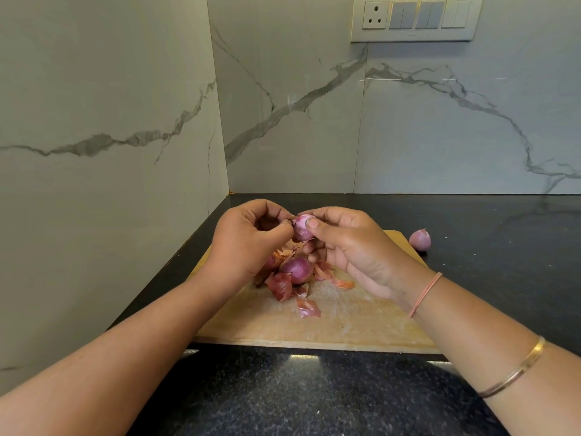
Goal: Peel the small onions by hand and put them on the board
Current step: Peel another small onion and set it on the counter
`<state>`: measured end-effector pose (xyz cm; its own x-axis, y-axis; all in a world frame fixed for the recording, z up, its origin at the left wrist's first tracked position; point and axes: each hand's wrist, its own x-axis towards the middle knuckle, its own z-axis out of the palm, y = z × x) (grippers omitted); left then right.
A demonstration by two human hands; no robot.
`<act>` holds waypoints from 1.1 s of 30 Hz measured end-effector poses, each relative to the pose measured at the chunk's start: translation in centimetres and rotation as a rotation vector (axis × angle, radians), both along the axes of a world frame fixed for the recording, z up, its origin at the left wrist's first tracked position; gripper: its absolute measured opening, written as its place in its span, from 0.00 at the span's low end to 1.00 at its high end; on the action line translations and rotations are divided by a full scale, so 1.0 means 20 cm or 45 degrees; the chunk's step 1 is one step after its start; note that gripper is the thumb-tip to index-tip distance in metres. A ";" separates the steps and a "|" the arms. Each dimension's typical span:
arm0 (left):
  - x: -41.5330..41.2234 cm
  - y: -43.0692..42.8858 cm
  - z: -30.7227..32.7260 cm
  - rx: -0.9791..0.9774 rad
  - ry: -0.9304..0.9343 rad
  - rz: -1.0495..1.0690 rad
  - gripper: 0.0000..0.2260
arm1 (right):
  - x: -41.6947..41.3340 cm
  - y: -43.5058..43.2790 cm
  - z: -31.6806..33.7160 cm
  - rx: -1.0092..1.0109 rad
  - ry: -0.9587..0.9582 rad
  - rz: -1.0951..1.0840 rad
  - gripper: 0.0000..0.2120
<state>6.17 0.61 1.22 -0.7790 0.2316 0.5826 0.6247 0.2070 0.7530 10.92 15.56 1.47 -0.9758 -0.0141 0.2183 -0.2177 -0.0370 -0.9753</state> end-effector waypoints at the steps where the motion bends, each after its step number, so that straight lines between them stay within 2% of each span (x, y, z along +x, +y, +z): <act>1: 0.00 0.00 0.00 -0.006 0.007 0.002 0.10 | 0.00 0.00 0.00 -0.025 -0.020 0.023 0.07; 6: -0.05 -0.03 0.00 0.023 -0.013 0.151 0.10 | 0.01 0.01 0.02 -0.126 -0.036 0.084 0.10; 9: -0.07 -0.06 0.02 0.035 -0.029 0.220 0.09 | 0.01 0.02 0.03 -0.138 -0.039 0.076 0.09; 15: -0.02 -0.02 0.01 0.024 -0.053 0.030 0.05 | 0.01 0.03 0.03 -0.197 -0.057 0.041 0.10; 20: 0.00 -0.02 0.01 0.062 -0.095 -0.061 0.11 | 0.02 0.02 0.03 -0.183 -0.052 0.037 0.12; 23: 0.01 -0.02 0.01 0.071 -0.115 -0.089 0.07 | 0.02 0.02 0.02 -0.191 -0.035 0.024 0.14; 26: 0.02 -0.01 0.00 0.102 -0.093 -0.093 0.06 | 0.02 0.01 0.02 -0.190 -0.001 0.022 0.15; 29: 0.02 -0.01 0.00 0.125 -0.094 -0.081 0.07 | 0.02 0.00 0.01 -0.134 0.039 -0.006 0.16; 33: 0.02 0.01 0.00 0.133 -0.120 -0.065 0.06 | 0.01 0.00 -0.01 0.157 0.144 -0.150 0.16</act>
<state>6.66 0.78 1.18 -0.8203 0.2142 0.5303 0.5577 0.0942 0.8247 11.10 15.50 1.33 -0.9416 0.0652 0.3304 -0.3220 0.1132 -0.9400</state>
